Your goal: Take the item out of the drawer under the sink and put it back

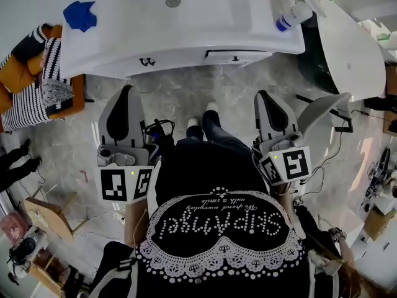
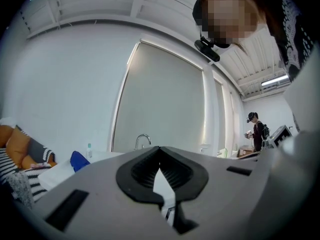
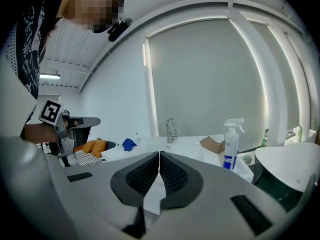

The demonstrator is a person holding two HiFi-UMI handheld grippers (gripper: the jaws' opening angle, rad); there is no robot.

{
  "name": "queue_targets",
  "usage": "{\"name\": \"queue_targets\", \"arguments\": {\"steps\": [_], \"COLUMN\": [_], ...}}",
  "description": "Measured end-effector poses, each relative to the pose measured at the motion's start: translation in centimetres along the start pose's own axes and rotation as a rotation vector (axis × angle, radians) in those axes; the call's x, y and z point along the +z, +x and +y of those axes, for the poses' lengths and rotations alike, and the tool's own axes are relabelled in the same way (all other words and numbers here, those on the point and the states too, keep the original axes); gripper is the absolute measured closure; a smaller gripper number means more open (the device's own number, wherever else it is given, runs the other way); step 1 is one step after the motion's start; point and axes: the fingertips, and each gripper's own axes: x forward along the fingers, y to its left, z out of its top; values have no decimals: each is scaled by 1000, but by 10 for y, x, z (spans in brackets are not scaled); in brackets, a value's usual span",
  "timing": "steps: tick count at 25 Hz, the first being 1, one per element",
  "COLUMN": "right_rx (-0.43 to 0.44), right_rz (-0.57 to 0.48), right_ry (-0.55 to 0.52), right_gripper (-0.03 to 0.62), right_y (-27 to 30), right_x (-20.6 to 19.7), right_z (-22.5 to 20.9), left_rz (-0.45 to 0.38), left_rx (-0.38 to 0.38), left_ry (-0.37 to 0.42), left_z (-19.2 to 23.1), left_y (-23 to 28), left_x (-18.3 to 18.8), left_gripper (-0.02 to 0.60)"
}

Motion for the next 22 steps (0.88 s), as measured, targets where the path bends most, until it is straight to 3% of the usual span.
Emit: {"name": "queue_targets", "arguments": {"steps": [12, 22], "right_rx": [39, 46], "right_rz": [-4, 8], "right_ry": [-11, 2], "right_gripper": [574, 574], "right_y": [19, 9], "right_x": [7, -2], "right_z": [-52, -61], "left_rz": [-31, -28], "left_rx": [41, 50], "left_ry": [3, 14], "left_z": [-28, -44], "left_y": [38, 35], "left_x": [2, -7], "left_gripper": [577, 577]}}
